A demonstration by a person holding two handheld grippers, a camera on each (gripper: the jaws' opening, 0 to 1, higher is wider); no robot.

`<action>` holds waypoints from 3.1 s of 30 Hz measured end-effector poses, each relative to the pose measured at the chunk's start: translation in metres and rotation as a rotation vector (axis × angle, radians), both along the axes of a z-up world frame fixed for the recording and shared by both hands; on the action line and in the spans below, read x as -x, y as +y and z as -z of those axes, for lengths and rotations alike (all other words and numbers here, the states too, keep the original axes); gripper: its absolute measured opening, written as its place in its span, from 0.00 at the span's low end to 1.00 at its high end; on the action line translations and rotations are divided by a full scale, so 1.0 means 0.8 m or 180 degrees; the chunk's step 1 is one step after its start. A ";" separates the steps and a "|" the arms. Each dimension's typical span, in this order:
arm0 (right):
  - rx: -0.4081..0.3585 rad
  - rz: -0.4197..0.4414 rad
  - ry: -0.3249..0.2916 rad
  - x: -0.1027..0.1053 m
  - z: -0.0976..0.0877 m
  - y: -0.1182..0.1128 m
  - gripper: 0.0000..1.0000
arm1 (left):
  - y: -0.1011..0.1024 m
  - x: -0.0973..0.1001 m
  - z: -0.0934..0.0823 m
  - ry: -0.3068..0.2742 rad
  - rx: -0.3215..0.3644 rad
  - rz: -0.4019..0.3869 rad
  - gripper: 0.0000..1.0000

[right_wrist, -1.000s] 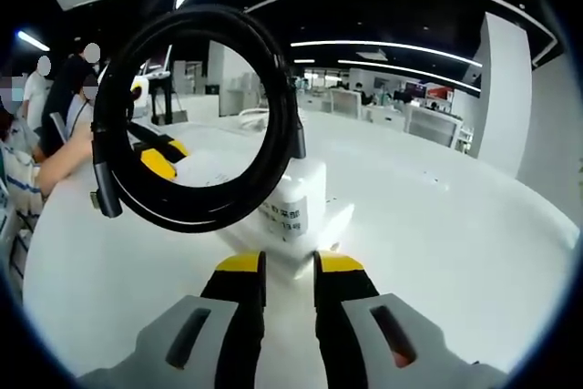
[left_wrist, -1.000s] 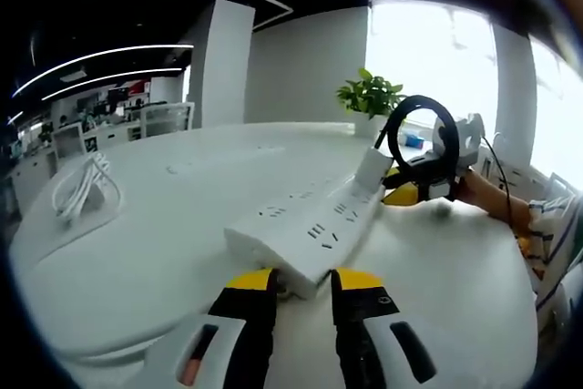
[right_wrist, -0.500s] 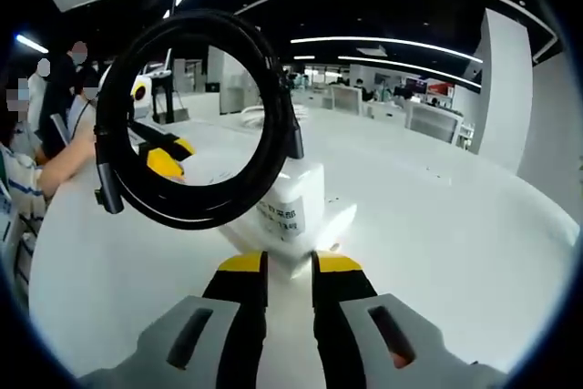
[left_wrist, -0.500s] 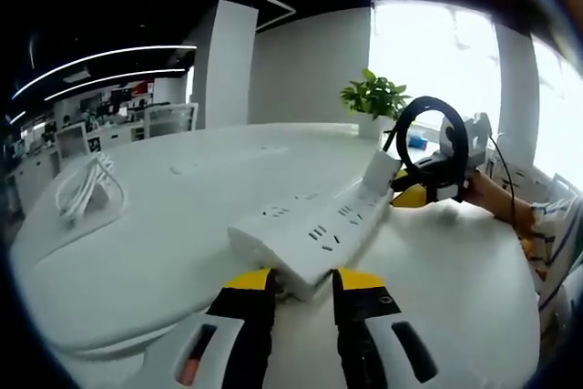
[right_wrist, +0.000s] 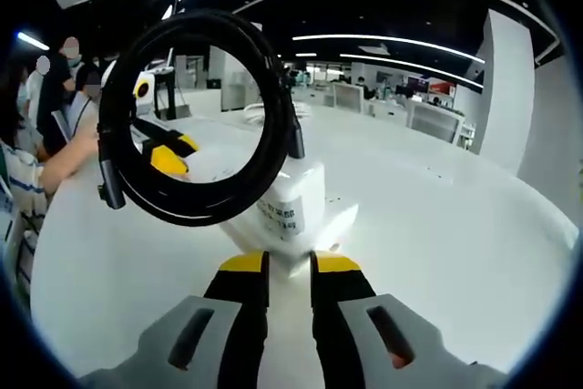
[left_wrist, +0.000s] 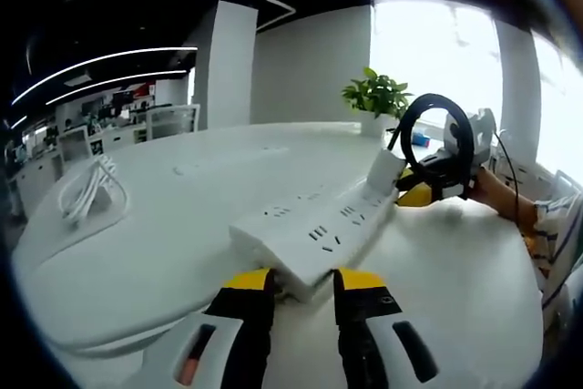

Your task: Straighten the power strip on the desk, plug the charger into it

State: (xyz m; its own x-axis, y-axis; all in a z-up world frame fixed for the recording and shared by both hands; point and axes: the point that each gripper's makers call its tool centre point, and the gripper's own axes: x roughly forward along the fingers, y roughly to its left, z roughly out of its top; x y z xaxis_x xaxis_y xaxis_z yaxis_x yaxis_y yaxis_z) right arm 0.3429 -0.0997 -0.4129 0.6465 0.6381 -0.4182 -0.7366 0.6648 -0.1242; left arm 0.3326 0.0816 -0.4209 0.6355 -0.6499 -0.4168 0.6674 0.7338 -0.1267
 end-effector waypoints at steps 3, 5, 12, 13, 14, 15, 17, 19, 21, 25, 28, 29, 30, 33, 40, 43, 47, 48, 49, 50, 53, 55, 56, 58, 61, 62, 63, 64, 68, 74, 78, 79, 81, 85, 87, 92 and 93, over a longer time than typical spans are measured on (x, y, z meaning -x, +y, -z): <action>0.0021 -0.0002 -0.0011 0.001 0.000 0.000 0.17 | 0.000 0.000 0.000 0.0000 -0.0001 -0.0005 0.26; 0.0031 0.0003 -0.0018 0.001 0.000 0.000 0.17 | 0.000 0.000 0.000 -0.0002 0.0001 -0.0011 0.26; 0.0014 0.0006 -0.0012 0.000 0.000 0.000 0.17 | -0.001 0.002 0.001 -0.0010 -0.0003 -0.0025 0.26; 0.0014 0.0005 -0.0012 0.000 0.000 -0.001 0.17 | -0.001 0.002 0.001 -0.0011 -0.0004 -0.0026 0.26; 0.0012 0.0005 -0.0011 -0.001 -0.001 -0.001 0.17 | -0.001 0.002 0.001 -0.0014 -0.0007 -0.0026 0.26; 0.0008 0.0005 -0.0010 -0.001 -0.001 -0.001 0.17 | -0.001 0.002 0.001 -0.0014 -0.0007 -0.0028 0.26; 0.0001 0.0004 -0.0007 -0.001 0.000 -0.001 0.17 | -0.001 0.001 0.001 -0.0015 -0.0007 -0.0029 0.26; 0.0000 0.0003 -0.0007 0.000 0.000 -0.001 0.17 | -0.001 0.000 0.001 -0.0015 -0.0009 -0.0030 0.26; 0.0006 0.0002 -0.0011 0.000 0.000 -0.001 0.17 | -0.001 0.001 0.001 -0.0014 -0.0007 -0.0032 0.26; -0.0026 0.0005 0.0004 0.000 0.000 -0.001 0.17 | -0.001 0.001 0.001 -0.0003 0.0005 -0.0039 0.26; -0.0082 0.0007 0.0026 -0.001 0.000 -0.002 0.17 | -0.001 0.001 0.001 0.0006 0.0019 -0.0047 0.26; -0.0095 0.0005 0.0032 -0.001 0.000 -0.002 0.17 | -0.001 0.001 0.001 0.0011 0.0026 -0.0050 0.26; -0.0101 0.0005 0.0035 -0.001 0.000 -0.002 0.17 | -0.001 0.000 0.001 0.0015 0.0032 -0.0052 0.26; -0.0091 -0.0024 0.0010 -0.001 0.000 -0.002 0.17 | -0.001 0.001 0.001 0.0026 0.0044 -0.0057 0.26; -0.0373 -0.0035 0.0058 -0.002 -0.008 -0.006 0.18 | -0.002 0.001 0.001 0.0022 0.0030 -0.0039 0.26; -0.0441 0.0062 -0.0046 -0.008 -0.018 -0.017 0.18 | -0.001 0.001 0.001 0.0041 0.0035 -0.0046 0.27; -0.0514 0.0183 -0.0101 -0.015 -0.022 -0.029 0.18 | 0.002 -0.001 -0.003 -0.0001 0.0002 -0.0070 0.28; -0.0542 0.0200 -0.0087 -0.016 -0.022 -0.031 0.18 | 0.003 -0.001 -0.004 -0.0017 -0.0009 -0.0078 0.29; -0.0563 0.0217 -0.0080 -0.016 -0.023 -0.032 0.18 | 0.005 -0.002 -0.007 -0.0048 -0.0023 -0.0096 0.29; -0.0571 0.0228 -0.0080 -0.016 -0.023 -0.033 0.18 | 0.007 -0.003 -0.010 -0.0096 -0.0034 -0.0120 0.28; -0.0552 0.0282 -0.0124 -0.016 -0.027 -0.037 0.18 | 0.014 -0.004 -0.020 -0.0177 -0.0031 -0.0192 0.28; -0.0579 0.0312 -0.0167 -0.015 -0.034 -0.040 0.18 | 0.016 -0.004 -0.031 -0.0282 -0.0014 -0.0191 0.28; -0.0637 0.0345 -0.0156 -0.013 -0.039 -0.040 0.18 | 0.019 -0.004 -0.035 -0.0323 -0.0026 -0.0212 0.28; -0.0815 0.0421 -0.0086 -0.005 -0.045 -0.041 0.17 | 0.023 -0.004 -0.044 -0.0414 -0.0012 -0.0257 0.28; -0.0870 0.0513 -0.0059 0.014 -0.051 -0.048 0.18 | 0.026 0.009 -0.053 -0.0433 0.0079 -0.0323 0.28; -0.0860 0.0528 -0.0089 0.025 -0.054 -0.049 0.18 | 0.027 0.013 -0.055 -0.0436 0.0097 -0.0339 0.28; -0.0830 0.0562 -0.0083 0.032 -0.054 -0.051 0.18 | 0.027 0.022 -0.058 -0.0438 0.0112 -0.0367 0.28; -0.0781 0.0636 -0.0017 0.040 -0.050 -0.055 0.18 | 0.029 0.030 -0.058 -0.0438 0.0109 -0.0406 0.28; -0.0708 0.0707 -0.0075 0.068 -0.054 -0.054 0.20 | 0.036 0.058 -0.064 -0.0530 0.0097 -0.0606 0.26; -0.0747 0.0666 -0.0094 0.112 -0.059 -0.045 0.21 | 0.038 0.105 -0.067 -0.0536 0.0181 -0.0765 0.26; -0.0797 0.0724 -0.0137 0.128 -0.059 -0.043 0.21 | 0.036 0.126 -0.068 -0.0597 0.0192 -0.0869 0.27; -0.0804 0.0730 -0.0141 0.132 -0.058 -0.042 0.21 | 0.035 0.131 -0.067 -0.0589 0.0181 -0.0873 0.27; -0.0852 0.0724 -0.0149 0.141 -0.056 -0.039 0.21 | 0.034 0.140 -0.064 -0.0585 0.0172 -0.0921 0.28; -0.0879 0.0698 -0.0109 0.159 -0.047 -0.029 0.21 | 0.032 0.156 -0.055 -0.0602 0.0071 -0.0977 0.28; -0.0870 0.0712 -0.0116 0.165 -0.044 -0.027 0.21 | 0.032 0.164 -0.052 -0.0590 0.0048 -0.1000 0.28; -0.0851 0.0745 -0.0127 0.180 -0.039 -0.022 0.22 | 0.035 0.183 -0.050 -0.0584 0.0083 -0.1077 0.29; -0.0855 0.0751 -0.0132 0.182 -0.039 -0.022 0.22 | 0.035 0.186 -0.051 -0.0595 0.0078 -0.1089 0.29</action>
